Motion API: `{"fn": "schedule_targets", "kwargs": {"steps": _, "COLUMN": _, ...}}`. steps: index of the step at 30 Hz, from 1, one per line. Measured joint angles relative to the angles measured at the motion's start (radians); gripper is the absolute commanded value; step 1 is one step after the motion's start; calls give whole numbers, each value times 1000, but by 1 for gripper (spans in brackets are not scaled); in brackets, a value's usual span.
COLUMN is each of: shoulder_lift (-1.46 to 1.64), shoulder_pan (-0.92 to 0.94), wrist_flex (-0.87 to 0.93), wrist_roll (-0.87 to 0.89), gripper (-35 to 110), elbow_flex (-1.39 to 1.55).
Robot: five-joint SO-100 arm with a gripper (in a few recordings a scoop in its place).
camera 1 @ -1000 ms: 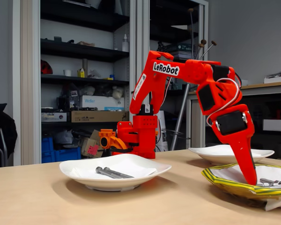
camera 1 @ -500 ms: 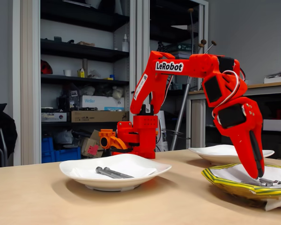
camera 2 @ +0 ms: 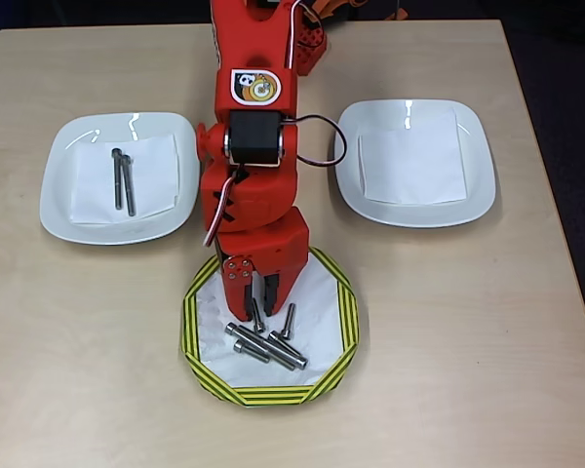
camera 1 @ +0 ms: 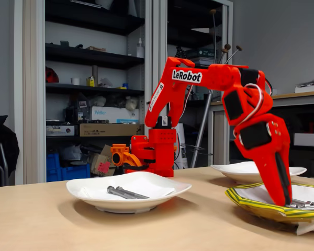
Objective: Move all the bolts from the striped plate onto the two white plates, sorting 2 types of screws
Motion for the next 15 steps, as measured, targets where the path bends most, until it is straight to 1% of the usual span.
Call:
{"fn": "schedule_targets", "kwargs": {"steps": 4, "shoulder_lift": -14, "shoulder_pan": 8, "wrist_flex": -28, "wrist_roll": 9, "gripper": 5, "elbow_flex": 0}}
{"fn": "schedule_targets", "kwargs": {"steps": 8, "shoulder_lift": -34, "shoulder_pan": 11, "wrist_flex": -37, "wrist_roll": 26, "gripper": 0, "elbow_flex": -2}}
{"fn": "schedule_targets", "kwargs": {"steps": 11, "shoulder_lift": -40, "shoulder_pan": 12, "wrist_flex": -48, "wrist_roll": 41, "gripper": 0, "elbow_flex": -2}}
{"fn": "schedule_targets", "kwargs": {"steps": 15, "shoulder_lift": -46, "shoulder_pan": 11, "wrist_flex": -14, "wrist_roll": 43, "gripper": 0, "elbow_flex": -34}}
